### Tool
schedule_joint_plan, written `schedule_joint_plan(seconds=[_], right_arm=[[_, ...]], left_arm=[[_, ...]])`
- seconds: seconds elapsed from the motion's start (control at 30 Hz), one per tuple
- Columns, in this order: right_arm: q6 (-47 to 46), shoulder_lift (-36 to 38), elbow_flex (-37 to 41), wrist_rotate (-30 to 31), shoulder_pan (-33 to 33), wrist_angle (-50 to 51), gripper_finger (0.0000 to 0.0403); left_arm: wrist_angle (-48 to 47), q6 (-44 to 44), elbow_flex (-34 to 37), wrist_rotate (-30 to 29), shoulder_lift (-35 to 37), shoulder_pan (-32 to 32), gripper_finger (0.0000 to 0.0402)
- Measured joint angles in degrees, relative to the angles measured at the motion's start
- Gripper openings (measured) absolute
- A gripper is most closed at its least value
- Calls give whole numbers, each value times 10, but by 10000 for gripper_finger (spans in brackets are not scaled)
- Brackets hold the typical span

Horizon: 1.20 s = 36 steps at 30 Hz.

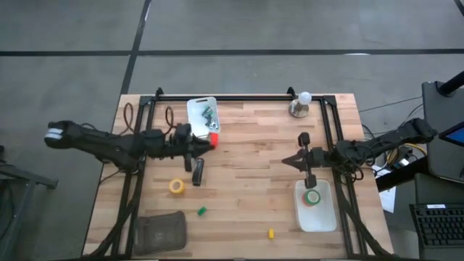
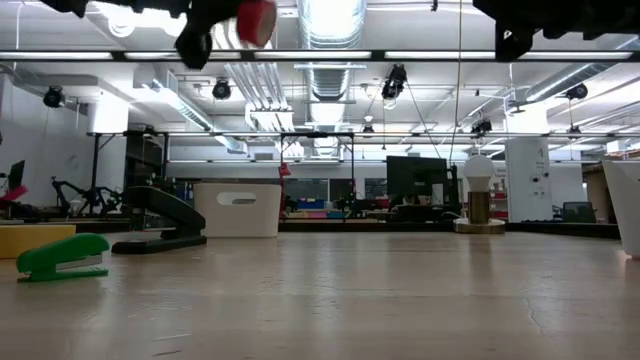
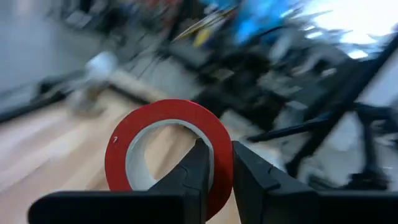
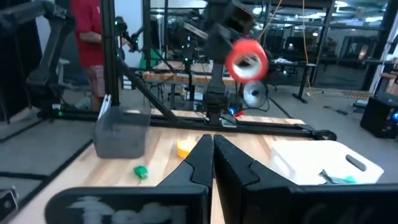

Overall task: Pick and place Stapler, Stapler remover, tape
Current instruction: Put the red tape into the bottom white bin

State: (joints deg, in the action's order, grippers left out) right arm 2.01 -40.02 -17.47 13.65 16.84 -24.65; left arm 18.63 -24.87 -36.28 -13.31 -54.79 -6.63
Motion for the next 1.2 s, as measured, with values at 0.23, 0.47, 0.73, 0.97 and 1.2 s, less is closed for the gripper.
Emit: schedule_joint_plan(seconds=[0.23, 0.47, 0.73, 0.97, 1.2], right_arm=[[-35, -64, 0, 23, 0, -101, 23], [-38, -136, -14, 72, 0, -150, 100], [-38, -208, -56, 90, 0, -149, 163], [-27, -239, -82, 90, 0, -148, 172], [-25, -251, -92, 71, 0, -146, 166]], left_arm=[[222, 62, 0, -3, -123, -49, 55], [322, 57, -45, 9, -253, -50, 53], [325, 80, -147, 51, -350, -57, 58], [318, 84, -193, 86, -388, -60, 57], [318, 87, -203, 88, -411, -63, 55]])
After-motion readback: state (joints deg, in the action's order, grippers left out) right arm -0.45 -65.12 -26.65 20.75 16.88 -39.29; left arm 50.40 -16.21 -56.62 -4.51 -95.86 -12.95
